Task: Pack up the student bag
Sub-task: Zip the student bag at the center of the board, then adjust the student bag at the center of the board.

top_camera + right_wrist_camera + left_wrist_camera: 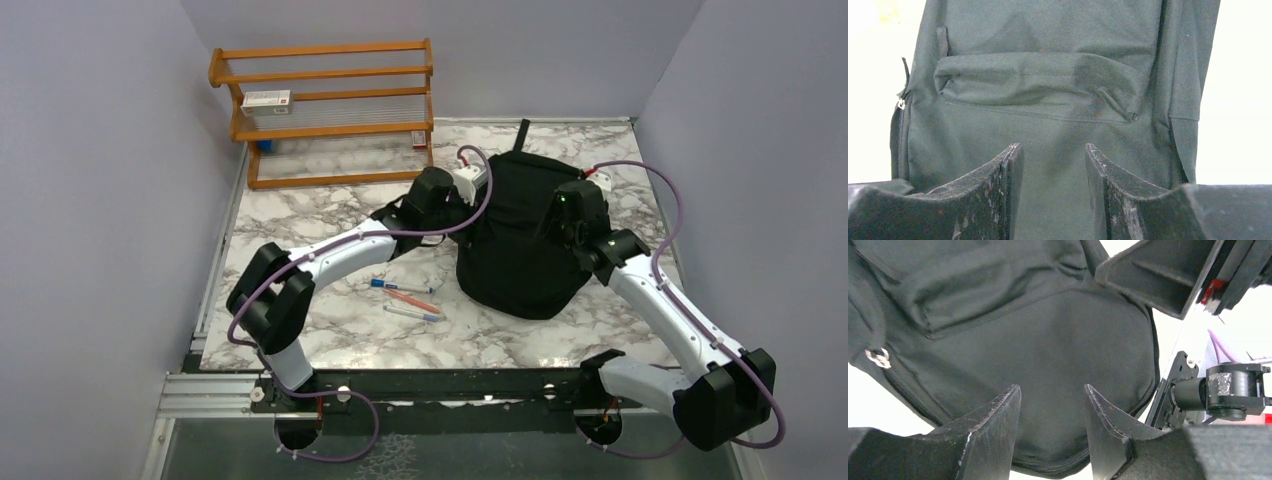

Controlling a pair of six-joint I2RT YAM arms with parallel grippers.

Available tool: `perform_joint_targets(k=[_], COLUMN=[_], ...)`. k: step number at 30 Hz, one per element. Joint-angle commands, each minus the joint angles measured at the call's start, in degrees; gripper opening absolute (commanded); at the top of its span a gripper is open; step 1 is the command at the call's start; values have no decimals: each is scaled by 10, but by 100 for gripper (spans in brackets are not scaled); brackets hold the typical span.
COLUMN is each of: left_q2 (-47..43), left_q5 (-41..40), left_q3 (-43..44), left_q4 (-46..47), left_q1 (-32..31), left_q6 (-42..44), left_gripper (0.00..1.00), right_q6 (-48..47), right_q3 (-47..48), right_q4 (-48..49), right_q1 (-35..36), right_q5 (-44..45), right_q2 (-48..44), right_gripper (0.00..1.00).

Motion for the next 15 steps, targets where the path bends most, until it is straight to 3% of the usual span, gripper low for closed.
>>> perform_joint_targets(k=[1,15], left_q2=[2,48], left_q5=[-17,-52], left_q3=[-45,-202], left_q4=[72,165], left_q1=[-21,-60], left_q6=[-30,-51], left_gripper=[51,49], right_q6=[9,2], right_q3=[-10,-32], right_q4=[-1,24], right_q1=[-5,-11], right_q5=[19,-34], right_q2=[-22,-35], right_gripper=[53,53])
